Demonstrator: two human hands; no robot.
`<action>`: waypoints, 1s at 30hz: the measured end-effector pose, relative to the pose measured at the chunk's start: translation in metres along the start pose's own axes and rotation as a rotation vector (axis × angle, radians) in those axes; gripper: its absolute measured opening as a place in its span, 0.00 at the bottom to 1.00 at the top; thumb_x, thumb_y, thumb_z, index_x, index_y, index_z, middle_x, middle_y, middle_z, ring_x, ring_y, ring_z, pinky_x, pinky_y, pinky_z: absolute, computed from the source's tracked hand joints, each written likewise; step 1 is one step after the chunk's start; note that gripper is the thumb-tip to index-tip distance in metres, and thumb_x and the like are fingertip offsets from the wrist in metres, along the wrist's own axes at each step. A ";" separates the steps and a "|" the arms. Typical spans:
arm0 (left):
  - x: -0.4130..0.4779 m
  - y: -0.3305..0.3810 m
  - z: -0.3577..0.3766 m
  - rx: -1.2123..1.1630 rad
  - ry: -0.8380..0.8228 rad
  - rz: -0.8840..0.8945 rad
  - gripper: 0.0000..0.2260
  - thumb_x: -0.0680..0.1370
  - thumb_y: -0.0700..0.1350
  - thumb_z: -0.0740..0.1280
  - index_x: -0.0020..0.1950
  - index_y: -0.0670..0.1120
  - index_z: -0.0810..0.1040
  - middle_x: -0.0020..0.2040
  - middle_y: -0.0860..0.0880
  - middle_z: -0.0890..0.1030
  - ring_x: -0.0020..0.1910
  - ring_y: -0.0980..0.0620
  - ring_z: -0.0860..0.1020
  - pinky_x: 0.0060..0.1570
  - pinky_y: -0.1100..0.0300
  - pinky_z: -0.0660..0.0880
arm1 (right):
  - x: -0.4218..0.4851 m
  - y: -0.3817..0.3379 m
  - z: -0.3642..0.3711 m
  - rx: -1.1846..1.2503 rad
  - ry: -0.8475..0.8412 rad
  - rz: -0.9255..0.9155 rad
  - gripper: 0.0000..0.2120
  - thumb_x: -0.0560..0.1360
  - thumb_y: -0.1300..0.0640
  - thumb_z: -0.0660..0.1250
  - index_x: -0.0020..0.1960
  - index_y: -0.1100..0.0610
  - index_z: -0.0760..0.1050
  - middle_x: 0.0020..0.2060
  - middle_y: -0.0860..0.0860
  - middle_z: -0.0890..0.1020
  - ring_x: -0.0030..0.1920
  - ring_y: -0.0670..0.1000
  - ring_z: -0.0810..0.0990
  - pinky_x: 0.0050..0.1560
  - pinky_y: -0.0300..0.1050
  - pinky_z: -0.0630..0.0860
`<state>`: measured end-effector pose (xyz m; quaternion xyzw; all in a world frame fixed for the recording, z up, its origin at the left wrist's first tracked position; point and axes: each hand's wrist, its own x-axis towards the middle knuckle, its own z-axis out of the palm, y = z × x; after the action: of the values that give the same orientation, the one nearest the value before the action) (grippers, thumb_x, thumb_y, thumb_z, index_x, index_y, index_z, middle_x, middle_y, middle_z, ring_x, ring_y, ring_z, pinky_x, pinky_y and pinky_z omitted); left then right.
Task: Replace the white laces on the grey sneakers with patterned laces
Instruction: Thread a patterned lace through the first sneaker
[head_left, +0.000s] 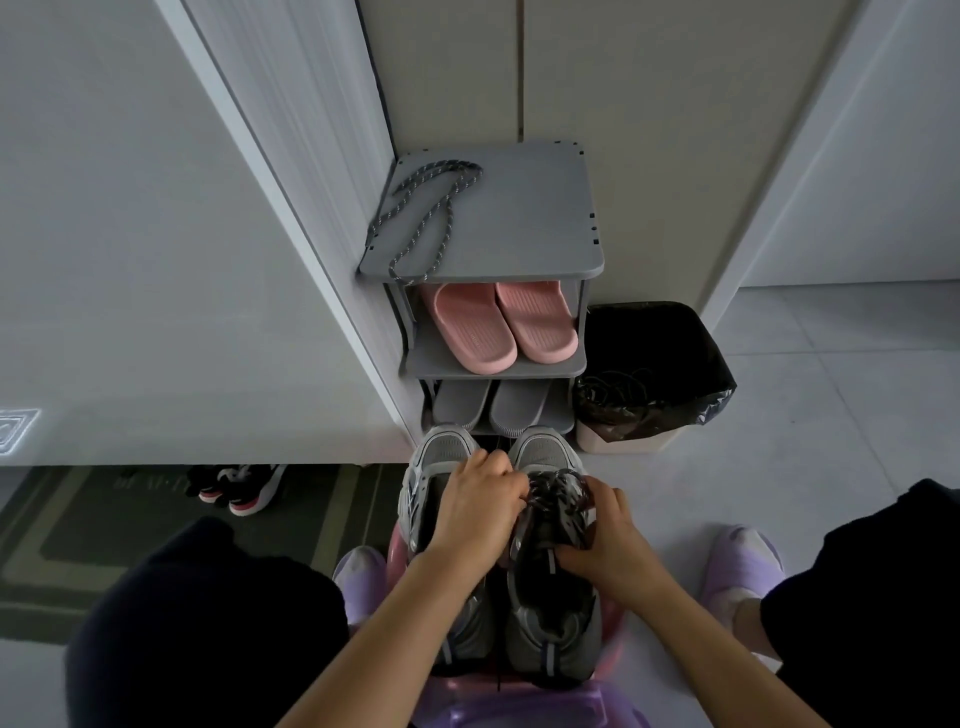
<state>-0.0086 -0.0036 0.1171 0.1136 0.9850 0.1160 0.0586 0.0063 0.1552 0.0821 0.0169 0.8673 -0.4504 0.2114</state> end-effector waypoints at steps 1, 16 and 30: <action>0.002 -0.002 -0.004 0.020 -0.003 0.015 0.10 0.80 0.46 0.60 0.58 0.47 0.76 0.57 0.50 0.74 0.59 0.50 0.68 0.58 0.60 0.61 | -0.001 -0.001 0.000 0.005 0.005 -0.003 0.44 0.55 0.49 0.68 0.69 0.55 0.59 0.55 0.50 0.65 0.53 0.57 0.75 0.50 0.41 0.72; -0.043 -0.053 -0.041 -0.041 -0.132 -0.024 0.04 0.77 0.50 0.64 0.43 0.54 0.71 0.42 0.61 0.69 0.45 0.61 0.67 0.49 0.68 0.62 | -0.002 0.004 -0.002 -0.001 -0.028 0.057 0.32 0.66 0.61 0.70 0.66 0.52 0.62 0.58 0.50 0.63 0.50 0.54 0.75 0.49 0.41 0.73; 0.013 -0.020 -0.004 0.100 -0.300 -0.061 0.11 0.77 0.43 0.62 0.58 0.46 0.78 0.57 0.48 0.75 0.59 0.48 0.72 0.59 0.56 0.67 | 0.001 0.006 -0.008 -0.091 -0.067 0.001 0.29 0.69 0.58 0.70 0.65 0.52 0.63 0.57 0.50 0.63 0.49 0.51 0.74 0.51 0.39 0.73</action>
<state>-0.0263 -0.0201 0.1153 0.1025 0.9727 0.0469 0.2030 0.0040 0.1644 0.0813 -0.0071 0.8794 -0.4105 0.2410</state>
